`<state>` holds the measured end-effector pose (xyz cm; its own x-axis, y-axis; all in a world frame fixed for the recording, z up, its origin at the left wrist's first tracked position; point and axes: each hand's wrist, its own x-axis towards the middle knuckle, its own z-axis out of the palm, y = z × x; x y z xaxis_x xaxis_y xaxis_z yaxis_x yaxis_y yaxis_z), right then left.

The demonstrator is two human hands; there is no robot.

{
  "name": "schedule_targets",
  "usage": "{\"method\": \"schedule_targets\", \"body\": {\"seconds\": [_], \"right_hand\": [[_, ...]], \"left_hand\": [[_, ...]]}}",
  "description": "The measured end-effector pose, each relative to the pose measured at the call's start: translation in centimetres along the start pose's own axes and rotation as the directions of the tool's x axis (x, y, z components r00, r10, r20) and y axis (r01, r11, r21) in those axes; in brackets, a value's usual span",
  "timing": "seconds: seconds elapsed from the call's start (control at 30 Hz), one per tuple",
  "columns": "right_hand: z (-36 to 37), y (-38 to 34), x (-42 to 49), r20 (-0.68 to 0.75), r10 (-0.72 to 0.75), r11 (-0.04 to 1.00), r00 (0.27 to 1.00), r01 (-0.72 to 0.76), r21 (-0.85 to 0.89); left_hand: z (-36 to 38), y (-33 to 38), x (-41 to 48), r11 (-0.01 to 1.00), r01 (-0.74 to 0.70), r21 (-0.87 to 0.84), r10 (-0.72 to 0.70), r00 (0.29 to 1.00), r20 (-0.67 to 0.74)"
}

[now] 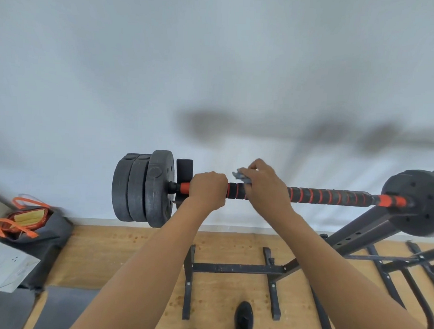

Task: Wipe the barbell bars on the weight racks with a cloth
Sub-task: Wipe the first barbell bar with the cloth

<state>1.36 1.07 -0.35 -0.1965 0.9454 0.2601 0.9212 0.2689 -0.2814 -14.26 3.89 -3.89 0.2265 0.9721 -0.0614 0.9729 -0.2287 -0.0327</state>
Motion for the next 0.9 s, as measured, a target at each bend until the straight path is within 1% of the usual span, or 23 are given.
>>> {"method": "schedule_targets", "body": {"seconds": [0.07, 0.17, 0.27, 0.4, 0.47, 0.5, 0.57, 0.6, 0.67, 0.7, 0.73, 0.83, 0.9], "right_hand": [[1.5, -1.0, -0.8, 0.046, -0.005, 0.999, 0.999, 0.006, -0.036], [2.2, -1.4, -2.2, 0.051, 0.020, 0.997, 0.999, -0.017, -0.073], [1.8, -1.3, -3.0, 0.070, -0.001, 0.994, 0.998, 0.009, -0.109], [0.5, -0.9, -3.6, 0.130, -0.032, 0.998, 0.991, 0.038, -0.043], [-0.4, -0.3, -2.2, 0.136, 0.005, 1.000, 0.991, -0.008, 0.019], [-0.7, 0.1, -1.1, 0.123, 0.040, 0.998, 0.992, -0.046, 0.048], [-0.5, 0.5, 1.0, 0.097, 0.115, 0.992, 0.989, -0.120, 0.050], [-0.1, 0.4, 1.6, 0.112, 0.144, 0.988, 0.983, -0.149, 0.039], [1.1, -0.7, 1.4, 0.179, 0.167, 0.984, 0.970, -0.176, 0.034], [1.6, -1.3, 0.8, 0.200, 0.167, 0.984, 0.965, -0.177, 0.032], [1.8, -1.8, 0.0, 0.192, 0.159, 0.986, 0.968, -0.167, 0.028], [1.9, -1.8, -1.7, 0.101, 0.091, 0.996, 0.991, -0.093, 0.009], [2.1, -1.5, -2.3, 0.082, 0.062, 0.998, 0.995, -0.063, 0.007]], "left_hand": [[-0.3, -0.1, 0.2, 1.000, -0.019, 0.004, 0.019, 0.999, 0.035], [-0.7, -0.3, 0.6, 0.999, -0.043, -0.020, 0.045, 0.993, 0.107], [-1.1, -0.6, 1.2, 0.997, -0.045, -0.066, 0.057, 0.979, 0.197], [-1.1, -0.8, 1.8, 0.993, -0.029, -0.115, 0.060, 0.960, 0.275], [-1.1, -0.8, 1.6, 0.991, -0.021, -0.132, 0.051, 0.971, 0.232], [-0.7, -0.7, 1.2, 0.990, -0.022, -0.138, 0.046, 0.985, 0.168], [0.3, -0.2, 0.2, 0.993, -0.030, -0.117, 0.028, 1.000, -0.012], [0.9, 0.2, -0.3, 0.996, -0.030, -0.088, 0.023, 0.996, -0.084], [1.8, 0.7, -1.0, 0.999, -0.020, -0.041, 0.013, 0.986, -0.166], [1.9, 0.8, -1.0, 0.999, -0.008, -0.038, 0.001, 0.984, -0.178], [1.8, 0.8, -0.8, 0.999, 0.002, -0.045, -0.010, 0.985, -0.173], [1.1, 0.7, -0.3, 0.999, -0.010, -0.044, 0.005, 0.993, -0.116], [0.8, 0.6, -0.2, 1.000, -0.018, -0.024, 0.016, 0.997, -0.080]]}}
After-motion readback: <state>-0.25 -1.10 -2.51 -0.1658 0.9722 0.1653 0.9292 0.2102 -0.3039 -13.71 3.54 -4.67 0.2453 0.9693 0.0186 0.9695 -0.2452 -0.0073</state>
